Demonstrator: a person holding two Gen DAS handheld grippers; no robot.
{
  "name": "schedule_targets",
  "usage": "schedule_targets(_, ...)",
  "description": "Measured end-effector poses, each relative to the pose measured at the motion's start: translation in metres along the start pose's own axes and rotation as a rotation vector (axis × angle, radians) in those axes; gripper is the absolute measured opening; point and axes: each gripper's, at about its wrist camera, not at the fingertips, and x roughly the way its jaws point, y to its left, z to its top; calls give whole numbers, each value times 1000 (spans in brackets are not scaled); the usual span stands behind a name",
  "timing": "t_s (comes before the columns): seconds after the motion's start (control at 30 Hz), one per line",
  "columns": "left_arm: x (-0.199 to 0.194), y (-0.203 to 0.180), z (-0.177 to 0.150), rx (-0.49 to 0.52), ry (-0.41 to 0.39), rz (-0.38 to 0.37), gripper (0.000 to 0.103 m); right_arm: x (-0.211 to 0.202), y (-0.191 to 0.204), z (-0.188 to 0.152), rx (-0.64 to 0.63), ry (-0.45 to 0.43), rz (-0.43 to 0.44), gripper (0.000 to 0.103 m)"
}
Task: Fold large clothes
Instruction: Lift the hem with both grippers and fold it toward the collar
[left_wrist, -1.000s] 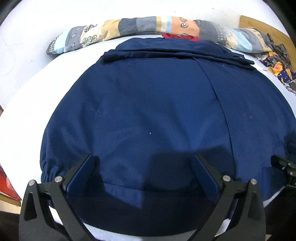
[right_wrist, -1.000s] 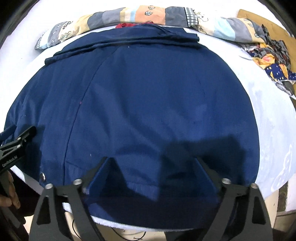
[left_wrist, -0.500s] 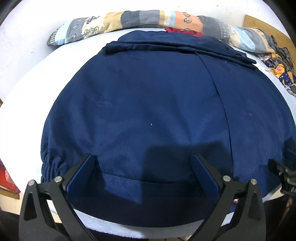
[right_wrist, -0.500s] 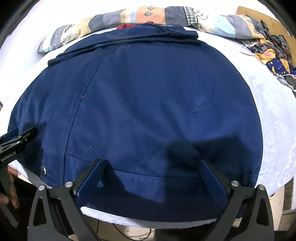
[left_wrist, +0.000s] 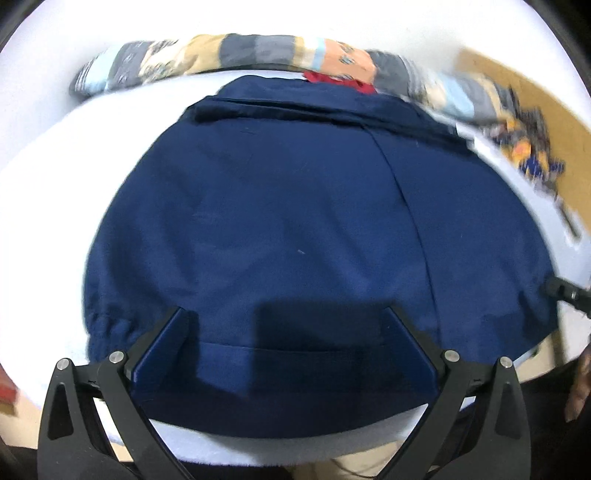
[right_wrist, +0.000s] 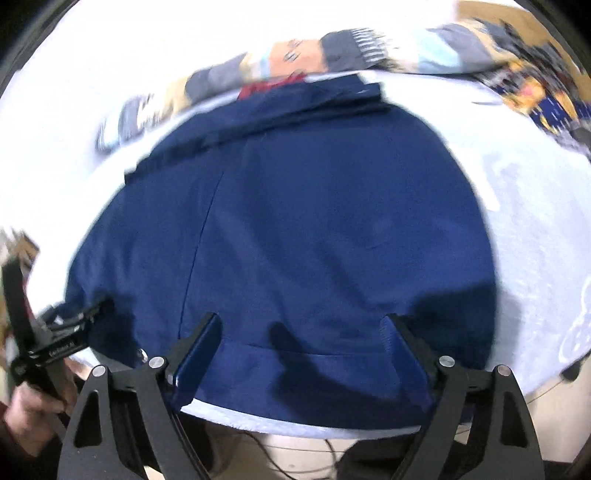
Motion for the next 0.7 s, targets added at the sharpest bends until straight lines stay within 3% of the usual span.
schedule_targets(0.07,-7,14,6,-37,12,-15,103,-16,-23,3,78,-41,57,85)
schedule_targets(0.17,-21,47,17,-92,15,-61,103,-34,-63,7,210,-82,42,82)
schedule_targets(0.2,-27,61,19,-104,-3,-53,103,-36,-79,6,269,-83,41,78)
schedule_targets(0.27,-28,86,15,-154,2,-53,103,-36,-108,1,386,-80,61,57)
schedule_targets(0.33,-18,119,5,-304,49,-127,103,-28,-124,-5,448,-50,95,51)
schedule_targets(0.47,-4,151,-11,-468,87,-165,97,-11,-137,-17,534,-17,129,53)
schedule_targets(0.57,0,151,-11,-464,90,-173,97,-4,-141,-16,594,-17,154,54)
schedule_targets(0.7,7,144,-12,-443,97,-174,97,6,-136,-13,582,-5,140,55)
